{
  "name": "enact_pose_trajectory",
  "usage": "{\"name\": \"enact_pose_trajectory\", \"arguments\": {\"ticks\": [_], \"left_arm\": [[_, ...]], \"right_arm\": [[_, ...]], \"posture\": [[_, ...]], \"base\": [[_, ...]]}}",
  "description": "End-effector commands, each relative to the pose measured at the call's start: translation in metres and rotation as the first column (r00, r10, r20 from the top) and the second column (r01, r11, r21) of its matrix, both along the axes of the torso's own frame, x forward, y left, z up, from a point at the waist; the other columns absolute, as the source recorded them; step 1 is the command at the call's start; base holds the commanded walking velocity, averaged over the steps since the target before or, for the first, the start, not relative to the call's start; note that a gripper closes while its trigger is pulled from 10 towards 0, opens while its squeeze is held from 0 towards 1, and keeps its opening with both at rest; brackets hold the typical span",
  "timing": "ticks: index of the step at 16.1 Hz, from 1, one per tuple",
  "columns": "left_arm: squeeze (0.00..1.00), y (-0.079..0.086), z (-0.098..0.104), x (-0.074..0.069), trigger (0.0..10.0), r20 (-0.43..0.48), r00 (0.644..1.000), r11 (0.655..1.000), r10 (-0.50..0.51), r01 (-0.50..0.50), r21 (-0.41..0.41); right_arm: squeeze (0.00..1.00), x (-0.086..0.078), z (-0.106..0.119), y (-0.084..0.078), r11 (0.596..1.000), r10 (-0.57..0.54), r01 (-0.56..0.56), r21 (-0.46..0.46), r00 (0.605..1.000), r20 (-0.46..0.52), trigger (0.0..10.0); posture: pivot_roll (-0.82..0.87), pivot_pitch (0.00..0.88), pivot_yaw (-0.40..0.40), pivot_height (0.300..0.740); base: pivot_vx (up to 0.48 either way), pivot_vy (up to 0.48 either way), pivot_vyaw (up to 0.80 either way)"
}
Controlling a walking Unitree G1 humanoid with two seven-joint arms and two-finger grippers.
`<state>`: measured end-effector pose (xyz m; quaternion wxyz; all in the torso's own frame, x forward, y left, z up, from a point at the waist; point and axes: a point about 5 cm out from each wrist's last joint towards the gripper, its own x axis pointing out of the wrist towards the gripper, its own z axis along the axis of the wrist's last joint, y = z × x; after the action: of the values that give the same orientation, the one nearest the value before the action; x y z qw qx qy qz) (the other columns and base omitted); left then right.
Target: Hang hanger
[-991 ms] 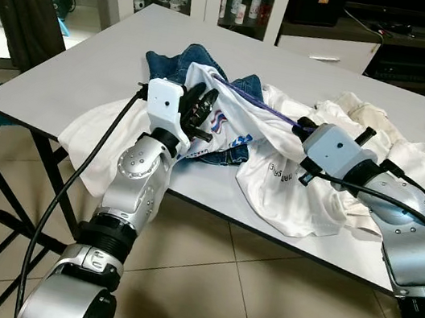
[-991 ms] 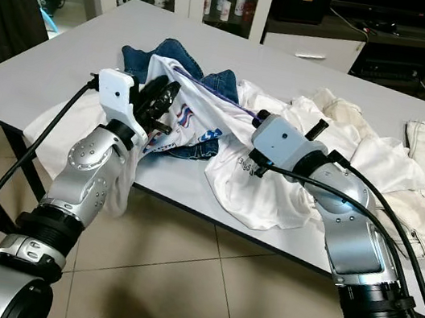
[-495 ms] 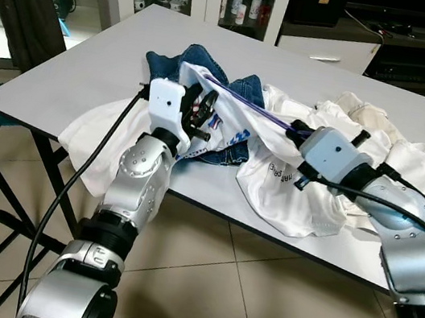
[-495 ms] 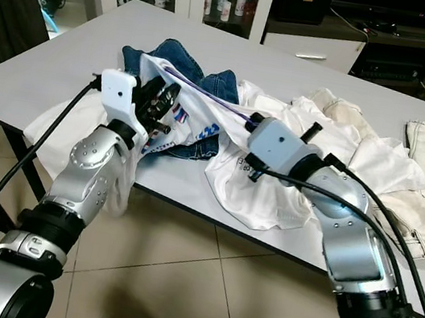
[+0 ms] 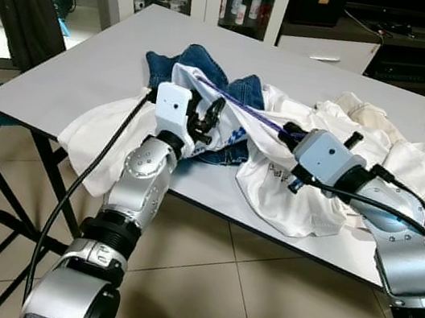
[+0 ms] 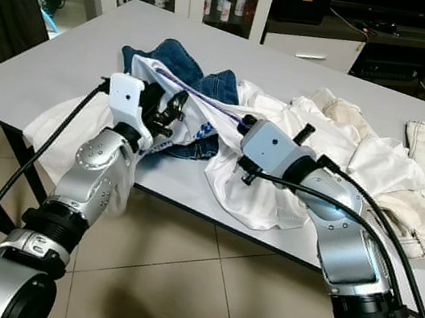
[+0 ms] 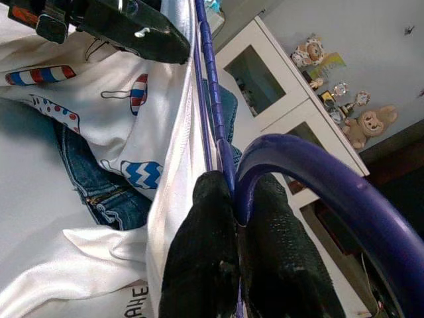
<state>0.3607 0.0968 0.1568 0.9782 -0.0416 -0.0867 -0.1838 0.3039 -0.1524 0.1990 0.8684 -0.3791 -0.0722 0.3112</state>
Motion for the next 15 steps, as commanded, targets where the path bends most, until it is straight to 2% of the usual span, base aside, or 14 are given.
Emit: {"name": "enact_pose_trajectory", "arguments": {"ticks": [1,2,5,8,11,15], "left_arm": [[0.0,0.0,0.004,0.003,10.0,0.009,1.0,1.0,0.004,-0.004,0.011],[0.0,0.0,0.005,0.002,0.0,0.024,1.0,1.0,-0.013,0.013,0.009],[0.0,-0.001,0.008,0.001,0.0,0.052,0.998,0.999,-0.032,0.031,0.021],[0.0,0.003,0.013,0.002,0.0,0.089,0.996,1.0,-0.005,0.003,0.018],[0.0,0.013,0.018,0.004,0.0,0.103,0.993,0.998,0.05,-0.047,-0.034],[0.0,0.013,0.017,0.004,0.0,0.094,0.994,0.997,0.053,-0.047,-0.057]], "right_arm": [[0.0,-0.003,0.009,0.003,1.0,0.022,-0.023,0.019,0.999,0.03,0.0],[0.0,-0.003,0.009,0.002,1.0,0.019,-0.02,0.024,0.999,0.032,0.0],[0.0,-0.002,0.011,0.002,0.999,0.018,-0.019,0.032,0.999,0.038,0.0],[0.0,-0.002,0.011,0.003,0.999,0.022,-0.024,0.039,0.999,0.042,0.0],[0.0,-0.002,0.008,-0.001,0.999,0.011,-0.012,0.035,0.999,0.033,0.0],[0.0,0.0,0.003,-0.005,0.999,-0.016,0.015,0.052,1.0,0.011,0.0]], "posture": [[0.13,0.0,0.007,0.74],[0.13,0.0,0.007,0.74],[0.13,0.0,0.009,0.74],[0.13,0.0,0.012,0.74],[0.13,0.0,0.014,0.74],[0.13,0.0,0.014,0.74]], "base": [[0.0,0.0,0.0],[0.0,0.0,0.0],[0.0,0.0,0.0],[0.0,0.0,0.0],[0.0,0.0,0.0],[0.0,0.0,0.0]]}}
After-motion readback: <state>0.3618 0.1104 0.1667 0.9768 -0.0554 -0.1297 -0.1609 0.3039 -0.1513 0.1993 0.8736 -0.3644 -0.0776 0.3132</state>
